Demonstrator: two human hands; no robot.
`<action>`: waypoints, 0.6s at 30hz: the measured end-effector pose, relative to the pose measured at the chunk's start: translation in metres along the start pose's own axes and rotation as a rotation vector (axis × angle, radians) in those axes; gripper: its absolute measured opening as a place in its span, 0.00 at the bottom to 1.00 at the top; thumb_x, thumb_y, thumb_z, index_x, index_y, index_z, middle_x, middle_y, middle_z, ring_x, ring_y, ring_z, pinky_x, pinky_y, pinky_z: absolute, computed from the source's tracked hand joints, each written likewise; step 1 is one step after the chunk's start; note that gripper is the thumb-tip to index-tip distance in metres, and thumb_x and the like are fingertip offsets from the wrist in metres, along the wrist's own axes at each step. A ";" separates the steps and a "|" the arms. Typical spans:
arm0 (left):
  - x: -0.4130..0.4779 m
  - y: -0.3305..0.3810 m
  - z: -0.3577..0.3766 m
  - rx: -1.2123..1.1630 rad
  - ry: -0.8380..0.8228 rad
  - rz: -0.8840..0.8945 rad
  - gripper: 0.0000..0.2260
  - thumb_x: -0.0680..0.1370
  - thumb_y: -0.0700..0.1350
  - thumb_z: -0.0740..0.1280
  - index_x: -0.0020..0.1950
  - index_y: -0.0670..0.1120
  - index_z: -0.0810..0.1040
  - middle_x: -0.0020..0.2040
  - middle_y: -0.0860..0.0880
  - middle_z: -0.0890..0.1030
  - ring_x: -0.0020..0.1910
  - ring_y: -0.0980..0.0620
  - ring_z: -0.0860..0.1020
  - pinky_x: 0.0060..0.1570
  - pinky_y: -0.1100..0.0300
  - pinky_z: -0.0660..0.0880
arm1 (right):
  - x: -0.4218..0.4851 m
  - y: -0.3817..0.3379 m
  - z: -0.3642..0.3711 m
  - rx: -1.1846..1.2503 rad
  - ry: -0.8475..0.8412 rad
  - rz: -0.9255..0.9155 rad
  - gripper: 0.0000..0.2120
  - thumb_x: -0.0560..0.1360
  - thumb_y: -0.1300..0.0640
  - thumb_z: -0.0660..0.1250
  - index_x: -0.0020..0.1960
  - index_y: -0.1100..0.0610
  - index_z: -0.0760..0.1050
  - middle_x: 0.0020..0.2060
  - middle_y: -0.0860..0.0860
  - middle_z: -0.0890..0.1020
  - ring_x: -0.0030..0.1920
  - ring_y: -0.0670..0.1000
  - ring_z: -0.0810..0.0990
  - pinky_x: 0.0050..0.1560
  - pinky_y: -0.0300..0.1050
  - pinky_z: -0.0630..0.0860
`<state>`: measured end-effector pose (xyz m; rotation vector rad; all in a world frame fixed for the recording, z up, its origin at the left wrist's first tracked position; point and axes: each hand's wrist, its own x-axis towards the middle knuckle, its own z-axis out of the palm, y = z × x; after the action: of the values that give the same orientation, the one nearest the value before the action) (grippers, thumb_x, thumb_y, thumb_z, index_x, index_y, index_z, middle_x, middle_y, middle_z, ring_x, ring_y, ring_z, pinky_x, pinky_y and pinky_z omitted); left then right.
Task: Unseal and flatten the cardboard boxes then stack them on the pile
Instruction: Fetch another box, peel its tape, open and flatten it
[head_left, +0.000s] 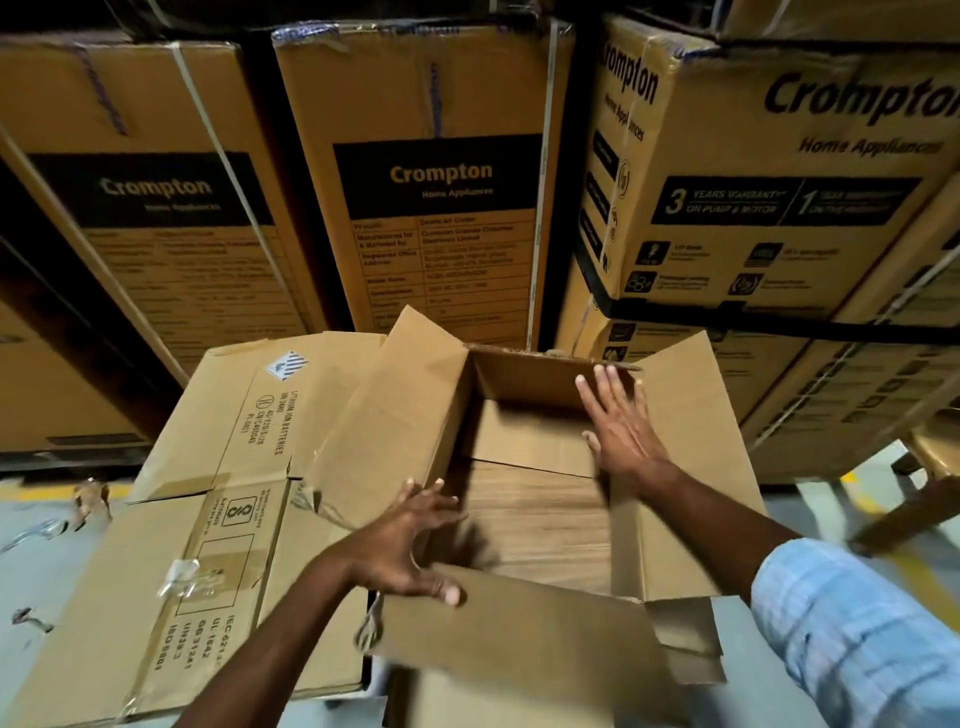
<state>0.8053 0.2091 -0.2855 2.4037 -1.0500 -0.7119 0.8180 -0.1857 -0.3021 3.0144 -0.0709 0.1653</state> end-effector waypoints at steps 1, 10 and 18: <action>0.000 0.000 0.005 0.087 0.008 0.019 0.52 0.62 0.80 0.70 0.81 0.62 0.58 0.83 0.58 0.51 0.82 0.52 0.37 0.79 0.39 0.40 | 0.009 0.001 -0.005 -0.005 -0.022 0.036 0.46 0.79 0.48 0.67 0.83 0.50 0.36 0.82 0.58 0.39 0.81 0.58 0.35 0.79 0.67 0.43; 0.000 0.002 0.028 0.370 0.086 0.080 0.63 0.59 0.85 0.63 0.84 0.51 0.50 0.83 0.50 0.50 0.82 0.53 0.36 0.78 0.41 0.35 | 0.100 0.038 0.008 0.014 -0.215 0.194 0.59 0.71 0.35 0.73 0.82 0.50 0.35 0.82 0.59 0.39 0.81 0.63 0.40 0.77 0.72 0.44; 0.009 -0.018 0.045 0.447 0.140 0.133 0.58 0.58 0.87 0.57 0.74 0.47 0.75 0.71 0.50 0.77 0.81 0.49 0.59 0.77 0.36 0.48 | 0.129 0.044 0.029 0.065 -0.307 0.227 0.40 0.76 0.41 0.68 0.81 0.46 0.52 0.79 0.57 0.59 0.79 0.59 0.56 0.77 0.70 0.44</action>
<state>0.7933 0.2057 -0.3333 2.6657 -1.4127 -0.2764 0.9472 -0.2384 -0.3109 3.0614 -0.4438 -0.2817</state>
